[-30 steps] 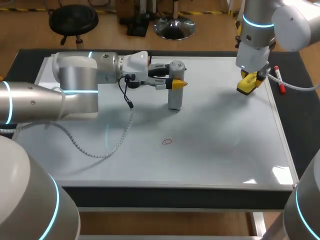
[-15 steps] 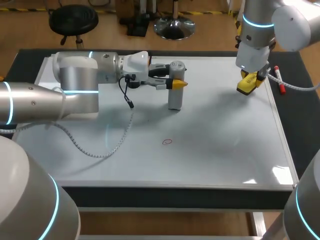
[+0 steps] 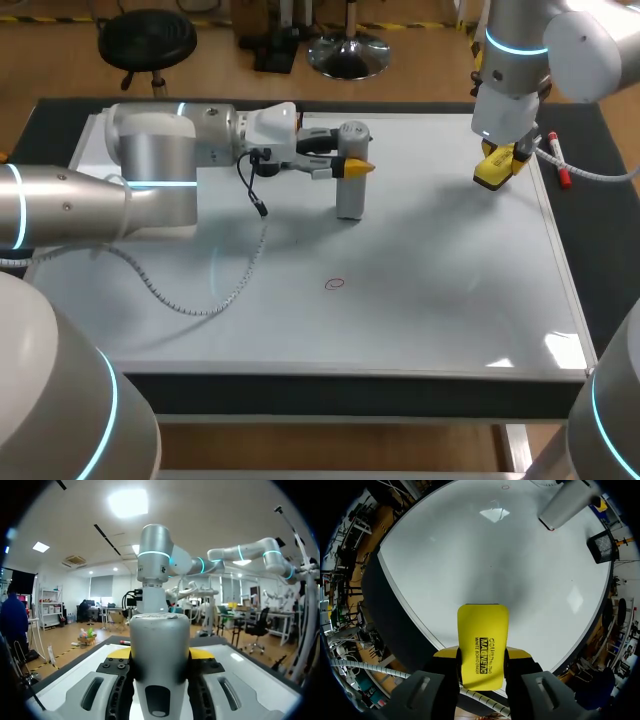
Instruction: Pick up the inspection probe, press it on each red-marked spot on the whiteboard one by one, put down the probe, pick up the eraser, and wipe off all the red marks.
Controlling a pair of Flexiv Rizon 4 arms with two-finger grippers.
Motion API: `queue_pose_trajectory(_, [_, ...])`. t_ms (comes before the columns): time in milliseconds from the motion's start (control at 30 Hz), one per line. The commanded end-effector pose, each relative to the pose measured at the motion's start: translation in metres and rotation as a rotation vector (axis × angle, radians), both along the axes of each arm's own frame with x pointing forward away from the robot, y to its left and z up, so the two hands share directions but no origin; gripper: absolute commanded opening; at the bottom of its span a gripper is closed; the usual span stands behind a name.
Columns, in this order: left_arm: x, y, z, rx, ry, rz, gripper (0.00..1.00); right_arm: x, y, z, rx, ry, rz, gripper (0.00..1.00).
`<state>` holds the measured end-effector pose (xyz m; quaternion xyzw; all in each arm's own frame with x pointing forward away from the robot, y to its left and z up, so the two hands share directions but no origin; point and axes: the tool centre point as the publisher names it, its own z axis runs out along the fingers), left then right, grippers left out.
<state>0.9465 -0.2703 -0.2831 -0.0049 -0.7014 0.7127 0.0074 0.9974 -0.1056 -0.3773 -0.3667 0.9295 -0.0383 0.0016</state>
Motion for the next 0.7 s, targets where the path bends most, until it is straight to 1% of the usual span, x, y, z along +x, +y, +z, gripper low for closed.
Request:
queue_pose_trajectory(33, [0.002, 0.0, 0.003, -0.001, -0.006, -0.001, 0.0, 0.001, 0.0, 0.001, -0.004, 0.002, 0.001, 0.0])
queue_pose_trajectory(167, [0.004, 0.001, 0.018, -0.011, -0.026, -0.012, 0.0, 0.001, 0.0, 0.001, -0.004, 0.002, 0.001, 0.0])
queue_pose_trajectory(333, [0.013, 0.004, 0.038, -0.017, -0.039, -0.024, 0.0, 0.001, 0.0, 0.001, -0.004, 0.002, 0.001, 0.0])
queue_pose_trajectory(467, [0.02, 0.006, 0.051, -0.002, -0.059, -0.044, 0.0, 0.001, 0.0, 0.001, -0.004, 0.002, 0.001, 0.0])
queue_pose_trajectory(567, [0.029, 0.009, 0.063, -0.006, -0.06, -0.046, 0.0, 0.001, 0.0, 0.001, -0.004, 0.002, 0.001, 0.0])
queue_pose_trajectory(700, [0.043, 0.013, 0.081, -0.002, -0.082, -0.063, 0.0, 0.001, 0.0, 0.001, -0.004, 0.002, 0.001, 0.0])
